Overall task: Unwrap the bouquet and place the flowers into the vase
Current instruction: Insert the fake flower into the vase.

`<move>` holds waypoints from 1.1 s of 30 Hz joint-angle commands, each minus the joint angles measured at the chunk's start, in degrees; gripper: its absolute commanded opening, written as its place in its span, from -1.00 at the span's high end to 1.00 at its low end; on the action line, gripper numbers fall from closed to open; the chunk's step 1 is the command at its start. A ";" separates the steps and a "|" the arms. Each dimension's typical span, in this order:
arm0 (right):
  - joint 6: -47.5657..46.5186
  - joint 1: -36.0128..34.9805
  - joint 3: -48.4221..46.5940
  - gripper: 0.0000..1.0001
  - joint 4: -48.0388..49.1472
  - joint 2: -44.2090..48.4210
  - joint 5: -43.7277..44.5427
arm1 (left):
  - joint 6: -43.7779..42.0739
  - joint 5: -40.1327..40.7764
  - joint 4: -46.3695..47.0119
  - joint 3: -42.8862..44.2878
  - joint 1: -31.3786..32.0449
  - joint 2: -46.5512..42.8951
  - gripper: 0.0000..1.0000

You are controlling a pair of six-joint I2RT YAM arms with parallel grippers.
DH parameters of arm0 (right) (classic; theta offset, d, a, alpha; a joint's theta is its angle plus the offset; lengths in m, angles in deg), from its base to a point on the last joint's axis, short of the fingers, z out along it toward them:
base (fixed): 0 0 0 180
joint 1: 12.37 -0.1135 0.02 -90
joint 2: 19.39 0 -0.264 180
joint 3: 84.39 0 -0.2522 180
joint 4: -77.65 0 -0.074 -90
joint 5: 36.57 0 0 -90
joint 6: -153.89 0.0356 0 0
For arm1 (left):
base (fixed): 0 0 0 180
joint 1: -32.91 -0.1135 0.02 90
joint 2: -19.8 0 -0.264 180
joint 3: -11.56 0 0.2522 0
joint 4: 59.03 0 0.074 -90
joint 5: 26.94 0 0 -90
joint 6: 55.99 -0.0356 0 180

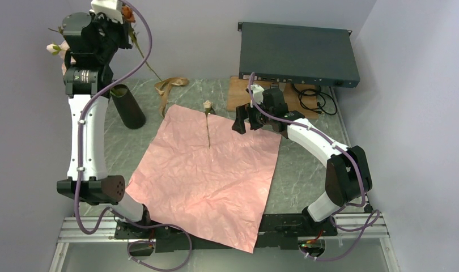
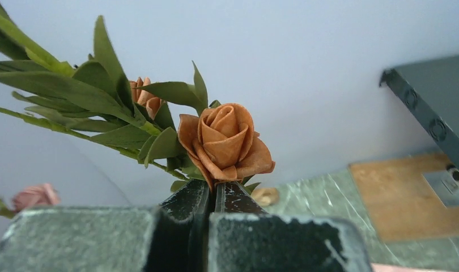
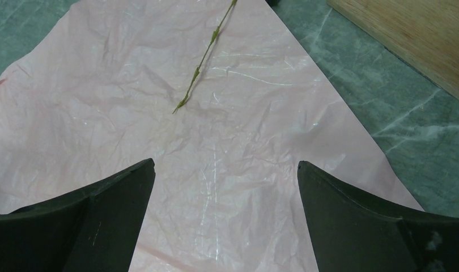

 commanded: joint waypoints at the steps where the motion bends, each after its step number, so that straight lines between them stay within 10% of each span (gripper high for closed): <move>1: -0.06 -0.01 -1.10 -0.99 2.91 0.29 -1.24 | -6.88 5.72 2.50 3.53 0.25 -1.82 1.00; 17: 1.02 -0.08 -1.12 -0.99 2.32 -0.36 -2.22 | -16.92 19.33 2.77 0.70 -2.59 -3.70 1.00; 33: 1.13 -0.08 -1.30 -0.99 1.07 -0.39 -0.71 | -12.14 8.37 1.95 -4.54 -8.34 2.83 1.00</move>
